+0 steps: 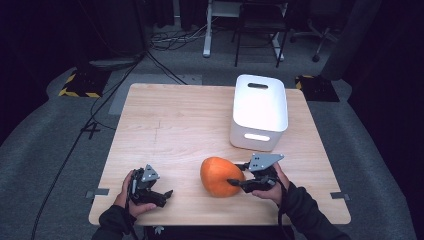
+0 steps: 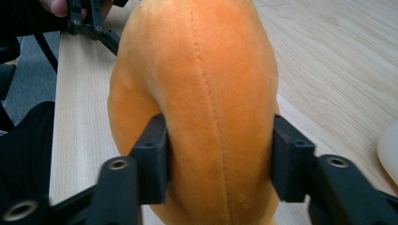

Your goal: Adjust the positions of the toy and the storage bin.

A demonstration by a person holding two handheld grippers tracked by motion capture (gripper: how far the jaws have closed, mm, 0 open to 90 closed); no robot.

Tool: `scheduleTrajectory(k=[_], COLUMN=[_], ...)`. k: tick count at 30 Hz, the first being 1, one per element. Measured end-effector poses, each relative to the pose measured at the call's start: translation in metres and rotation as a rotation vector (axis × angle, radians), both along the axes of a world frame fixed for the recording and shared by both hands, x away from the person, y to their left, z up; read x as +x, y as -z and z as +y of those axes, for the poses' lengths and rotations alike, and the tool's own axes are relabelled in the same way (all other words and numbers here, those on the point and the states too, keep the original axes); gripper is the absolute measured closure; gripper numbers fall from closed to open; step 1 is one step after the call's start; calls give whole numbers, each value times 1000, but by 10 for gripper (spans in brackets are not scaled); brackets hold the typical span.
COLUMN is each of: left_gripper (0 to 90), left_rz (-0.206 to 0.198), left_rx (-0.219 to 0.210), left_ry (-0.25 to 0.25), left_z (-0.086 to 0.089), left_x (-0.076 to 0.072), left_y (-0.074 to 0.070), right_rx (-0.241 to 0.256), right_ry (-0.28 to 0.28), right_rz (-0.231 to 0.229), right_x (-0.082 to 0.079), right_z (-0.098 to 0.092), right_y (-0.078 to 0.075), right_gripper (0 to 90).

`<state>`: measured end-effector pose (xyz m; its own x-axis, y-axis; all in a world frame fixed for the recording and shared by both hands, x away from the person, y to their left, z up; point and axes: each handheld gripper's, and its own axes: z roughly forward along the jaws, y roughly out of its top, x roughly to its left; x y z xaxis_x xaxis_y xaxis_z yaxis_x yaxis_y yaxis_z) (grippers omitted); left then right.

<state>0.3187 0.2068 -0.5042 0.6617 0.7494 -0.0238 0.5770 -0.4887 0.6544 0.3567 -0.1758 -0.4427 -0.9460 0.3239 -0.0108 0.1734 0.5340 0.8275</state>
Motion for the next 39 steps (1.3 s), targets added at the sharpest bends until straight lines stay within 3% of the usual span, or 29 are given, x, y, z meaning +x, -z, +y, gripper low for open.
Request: scheduleTrajectory(k=[5,10,16,21,25,27,30,32,34,37,39], left_gripper=[3,4,5,6,7,28,229,151,200,167,195], left_rz=[-2,0,1,0,8,-11,-26,-51,-63,-92,-99], left_rx=[2,0,2,6,10,18,-9,-3,-34,-57,-101], left_ry=[0,0,-18,-3,32,40,88,104,142,179,198], left_z=[0,0,-4,-9,-15,-18,-25,-34,-42,-57,-66], left_x=[0,0,1,7,16,22,30,34,40,50,58], left_y=[0,0,0,-1,-2,-3,-7,-11,-16,-26,-34], right_rx=[39,59,94,112,127,129,140,161,155,146,143], right_ry=[26,112,205,279,349,383,442,464,479,498,507], right_rz=[15,3,20,33,37,29,24,28,21,15,10], right_x=[2,3,0,-3,-6,-8,-13,-15,-18,-22,-23], right_z=[-24,-56,-103,-141,-169,-177,-190,-196,-199,-203,-206], right_y=[6,7,13,18,22,22,23,25,25,25,26], right_gripper=[550,554,551,549,548,548,548,545,543,542,541])
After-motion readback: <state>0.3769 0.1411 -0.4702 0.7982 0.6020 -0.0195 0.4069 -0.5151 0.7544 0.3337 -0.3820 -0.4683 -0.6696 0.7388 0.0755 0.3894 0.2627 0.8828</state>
